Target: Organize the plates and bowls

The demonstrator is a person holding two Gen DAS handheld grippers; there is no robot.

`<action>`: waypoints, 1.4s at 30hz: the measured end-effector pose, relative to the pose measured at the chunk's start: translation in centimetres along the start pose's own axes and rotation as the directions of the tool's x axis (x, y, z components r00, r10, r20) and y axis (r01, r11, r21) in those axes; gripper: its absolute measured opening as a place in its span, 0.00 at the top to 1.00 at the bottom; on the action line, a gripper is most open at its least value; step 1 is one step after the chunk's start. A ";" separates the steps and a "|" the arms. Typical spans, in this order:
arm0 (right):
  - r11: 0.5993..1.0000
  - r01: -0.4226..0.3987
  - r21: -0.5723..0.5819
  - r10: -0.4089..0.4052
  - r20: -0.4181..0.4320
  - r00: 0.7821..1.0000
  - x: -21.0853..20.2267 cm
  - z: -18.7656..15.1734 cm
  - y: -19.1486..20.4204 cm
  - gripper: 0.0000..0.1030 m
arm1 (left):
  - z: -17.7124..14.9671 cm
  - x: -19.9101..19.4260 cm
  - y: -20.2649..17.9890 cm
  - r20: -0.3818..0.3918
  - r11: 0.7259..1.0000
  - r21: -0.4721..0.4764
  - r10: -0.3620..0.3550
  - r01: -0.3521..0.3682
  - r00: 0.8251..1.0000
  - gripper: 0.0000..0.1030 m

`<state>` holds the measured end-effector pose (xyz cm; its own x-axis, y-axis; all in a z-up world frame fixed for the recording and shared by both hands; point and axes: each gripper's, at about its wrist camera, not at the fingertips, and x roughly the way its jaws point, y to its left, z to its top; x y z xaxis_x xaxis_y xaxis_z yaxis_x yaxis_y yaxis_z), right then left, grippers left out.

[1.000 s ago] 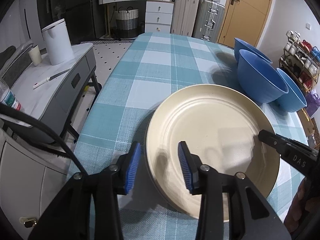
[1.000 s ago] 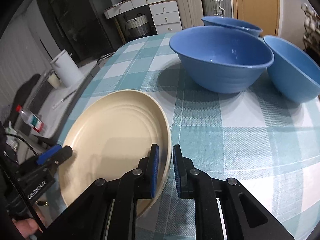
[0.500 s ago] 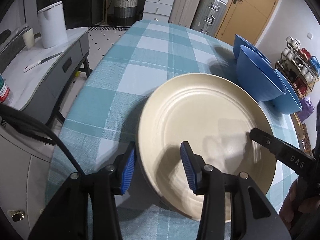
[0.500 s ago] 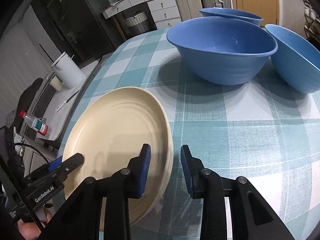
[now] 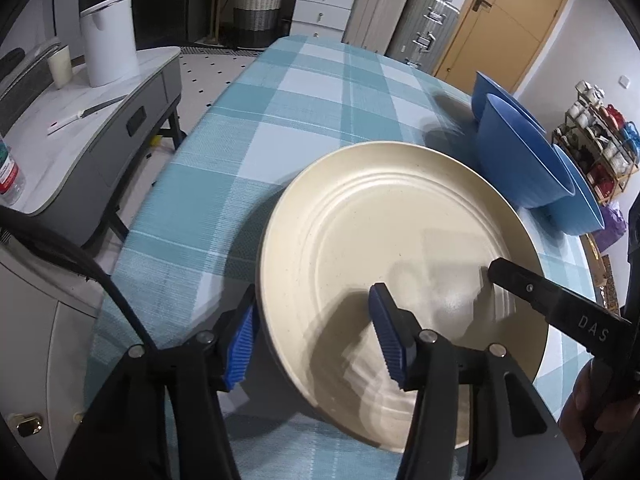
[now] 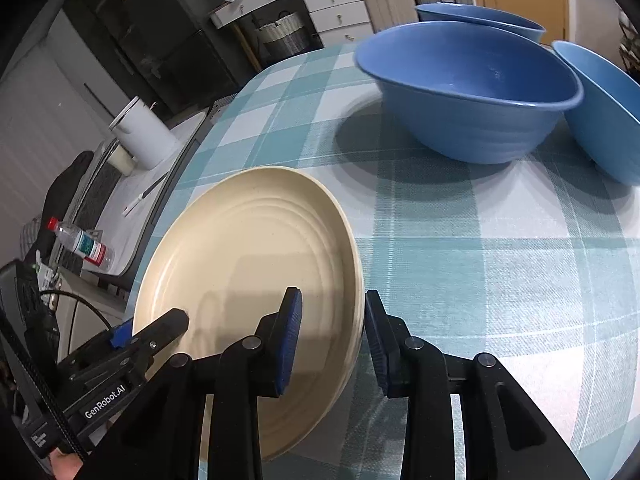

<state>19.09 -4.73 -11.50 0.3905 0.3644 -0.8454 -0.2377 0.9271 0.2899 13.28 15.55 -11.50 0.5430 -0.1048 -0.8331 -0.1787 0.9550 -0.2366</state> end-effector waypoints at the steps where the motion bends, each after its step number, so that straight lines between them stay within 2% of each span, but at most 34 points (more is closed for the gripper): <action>1: 1.000 -0.002 -0.005 0.002 -0.002 1.000 0.1 0.0 0.2 0.70 | 0.1 0.0 0.3 0.000 1.000 -0.005 0.003 -0.003 1.000 0.49; 9: 0.999 -0.014 -0.052 0.013 -0.018 1.000 1.6 0.9 2.8 0.70 | 1.0 0.0 2.4 0.003 0.998 -0.044 0.036 -0.036 0.999 0.48; 16: 0.997 -0.022 -0.071 0.022 -0.009 1.000 2.0 1.2 3.5 0.69 | 1.2 0.1 2.7 0.000 0.998 -0.035 0.045 -0.045 0.999 0.47; 20: 0.994 0.005 -0.107 0.000 0.046 0.999 0.8 0.8 3.5 0.69 | 1.2 -0.3 2.3 0.010 0.992 0.002 0.130 -0.130 0.992 0.46; 22: 0.994 0.015 -0.107 -0.008 0.062 0.998 0.2 0.8 3.2 0.69 | 1.2 -0.8 2.6 0.015 0.989 -0.008 0.149 -0.148 0.989 0.46; 26: 0.998 0.004 -0.063 0.002 0.108 0.994 -1.8 0.9 1.7 0.69 | 1.1 -2.4 3.3 0.035 0.987 -0.046 0.155 -0.154 0.987 0.45; 29: 0.999 -0.003 -0.042 0.009 0.140 0.990 -3.3 0.9 0.7 0.69 | 0.9 -3.6 2.5 0.030 0.988 -0.032 0.150 -0.150 0.988 0.38; 31: 1.000 -0.012 -0.021 0.015 0.160 0.987 -4.5 0.8 -0.3 0.67 | 0.6 -4.6 1.2 0.051 0.991 0.002 0.130 -0.131 0.990 0.24; 32: 1.000 -0.016 -0.009 0.017 0.173 0.985 -5.2 0.7 -0.9 0.64 | 0.5 -5.2 0.3 0.070 0.992 0.022 0.119 -0.120 0.990 0.24; 34: 1.000 -0.016 0.012 0.014 0.207 0.978 -6.6 0.5 -1.8 0.48 | 0.5 -6.1 -1.2 0.097 0.995 0.052 0.084 -0.089 0.992 0.24; 36: 0.999 0.015 0.030 -0.022 0.262 0.965 -8.5 0.2 -2.9 0.44 | 0.7 -7.0 -3.2 0.125 0.995 0.084 0.040 -0.051 0.991 0.23; 37: 0.999 0.023 0.034 -0.032 0.286 0.958 -9.5 0.1 -3.4 0.41 | 0.7 -7.5 -4.1 0.139 0.995 0.096 0.017 -0.030 0.990 0.19; 42: 0.997 0.024 0.067 -0.047 0.366 0.929 -14.2 -0.3 -6.4 0.30 | 1.4 -9.5 -9.3 0.244 0.982 0.178 -0.108 0.065 0.964 0.02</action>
<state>14.76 -15.89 -1.51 0.7000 0.3271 -0.6349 -0.1677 0.9394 0.2990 10.93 8.01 -0.63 0.7430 -0.1364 -0.6553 0.0059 0.9803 -0.1974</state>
